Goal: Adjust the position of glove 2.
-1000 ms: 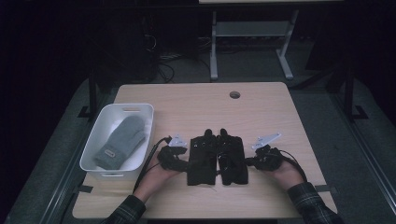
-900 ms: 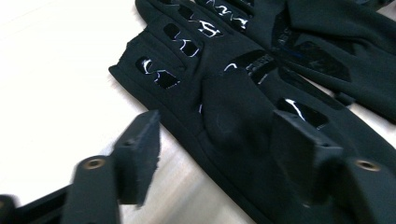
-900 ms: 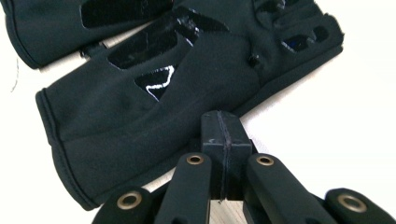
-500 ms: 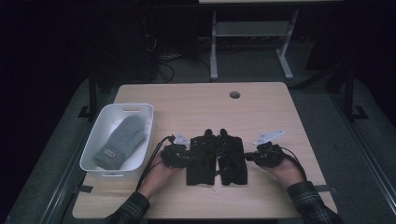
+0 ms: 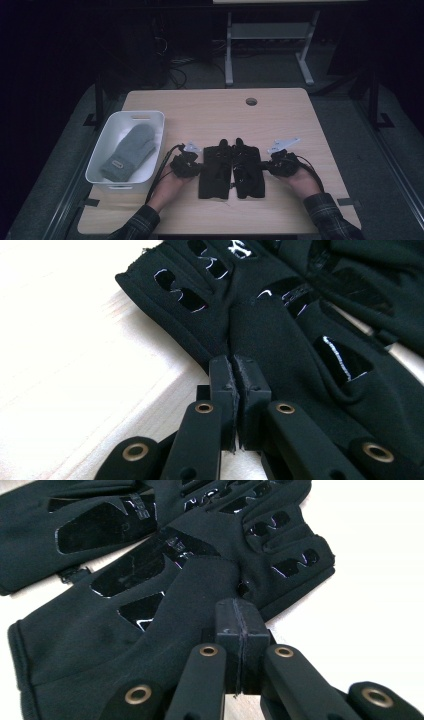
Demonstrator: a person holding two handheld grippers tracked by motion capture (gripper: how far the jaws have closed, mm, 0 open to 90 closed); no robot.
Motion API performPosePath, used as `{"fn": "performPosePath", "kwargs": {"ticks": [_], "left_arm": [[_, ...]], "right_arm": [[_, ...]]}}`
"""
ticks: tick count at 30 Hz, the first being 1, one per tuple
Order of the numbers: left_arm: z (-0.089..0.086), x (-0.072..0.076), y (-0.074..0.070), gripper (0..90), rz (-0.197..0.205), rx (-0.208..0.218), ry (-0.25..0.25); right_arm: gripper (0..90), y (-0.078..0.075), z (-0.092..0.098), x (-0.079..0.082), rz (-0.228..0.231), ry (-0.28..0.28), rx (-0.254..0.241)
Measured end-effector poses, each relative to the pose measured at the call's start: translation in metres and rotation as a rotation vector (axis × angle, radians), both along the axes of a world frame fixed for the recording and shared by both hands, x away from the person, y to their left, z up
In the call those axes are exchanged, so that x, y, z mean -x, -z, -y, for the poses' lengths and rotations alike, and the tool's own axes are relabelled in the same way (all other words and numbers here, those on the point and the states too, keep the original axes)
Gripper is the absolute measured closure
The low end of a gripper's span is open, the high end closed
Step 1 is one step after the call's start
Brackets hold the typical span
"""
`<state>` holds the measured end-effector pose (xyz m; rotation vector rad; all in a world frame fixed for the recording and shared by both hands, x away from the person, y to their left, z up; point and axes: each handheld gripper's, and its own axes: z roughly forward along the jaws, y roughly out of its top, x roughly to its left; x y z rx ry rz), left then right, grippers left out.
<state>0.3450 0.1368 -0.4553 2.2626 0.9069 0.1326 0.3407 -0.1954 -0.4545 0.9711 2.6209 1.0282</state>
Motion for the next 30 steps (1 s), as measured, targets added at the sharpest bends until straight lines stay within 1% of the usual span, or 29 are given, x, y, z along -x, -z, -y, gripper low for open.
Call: {"fn": "performPosePath", "kwargs": {"ticks": [3, 4, 5, 6, 8, 9, 10, 16, 18, 20, 22, 25, 30], "left_arm": [[-0.002, 0.000, -0.004, 86.9, 0.009, 0.032, -0.002], [-0.003, 0.000, -0.006, 86.9, 0.005, 0.052, -0.008], [-0.005, 0.000, -0.008, 86.9, 0.001, 0.063, -0.006], [-0.005, 0.000, -0.009, 86.9, -0.001, 0.082, -0.013], [-0.006, 0.000, -0.013, 86.9, 0.003, 0.101, -0.012], [-0.007, 0.000, -0.016, 86.9, 0.005, 0.105, -0.008], [-0.006, 0.000, -0.018, 86.9, 0.011, 0.122, -0.016], [-0.006, 0.001, -0.034, 87.1, 0.017, 0.203, -0.009], [-0.004, 0.001, -0.037, 87.1, 0.019, 0.218, -0.006], [-0.002, 0.001, -0.041, 87.2, 0.029, 0.229, -0.001], [0.001, 0.000, -0.044, 87.2, 0.028, 0.248, 0.002], [0.005, 0.000, -0.046, 87.3, 0.029, 0.264, 0.010], [0.009, 0.000, -0.052, 87.3, 0.046, 0.269, 0.018]], "right_arm": [[89.8, 0.003, -0.002, -0.001, -0.009, -0.009, 0.021], [89.8, 0.004, -0.002, -0.001, -0.011, -0.010, 0.023], [89.8, 0.005, -0.003, -0.001, -0.016, -0.012, 0.026], [89.8, 0.006, -0.004, -0.001, -0.016, -0.013, 0.025], [89.8, 0.006, -0.005, 0.000, -0.016, -0.020, 0.024], [89.8, 0.006, -0.006, 0.000, -0.006, -0.026, 0.027], [89.8, 0.006, -0.007, 0.001, -0.015, -0.022, 0.025], [89.8, 0.006, -0.010, 0.002, -0.020, -0.033, 0.023], [89.8, 0.006, -0.011, 0.003, -0.016, -0.041, 0.025], [89.8, 0.006, -0.013, 0.003, -0.019, -0.044, 0.025], [89.8, 0.006, -0.013, 0.004, -0.020, -0.043, 0.025], [89.8, 0.006, -0.013, 0.003, -0.021, -0.043, 0.024], [89.8, 0.006, -0.013, 0.003, -0.024, -0.039, 0.026]]}}
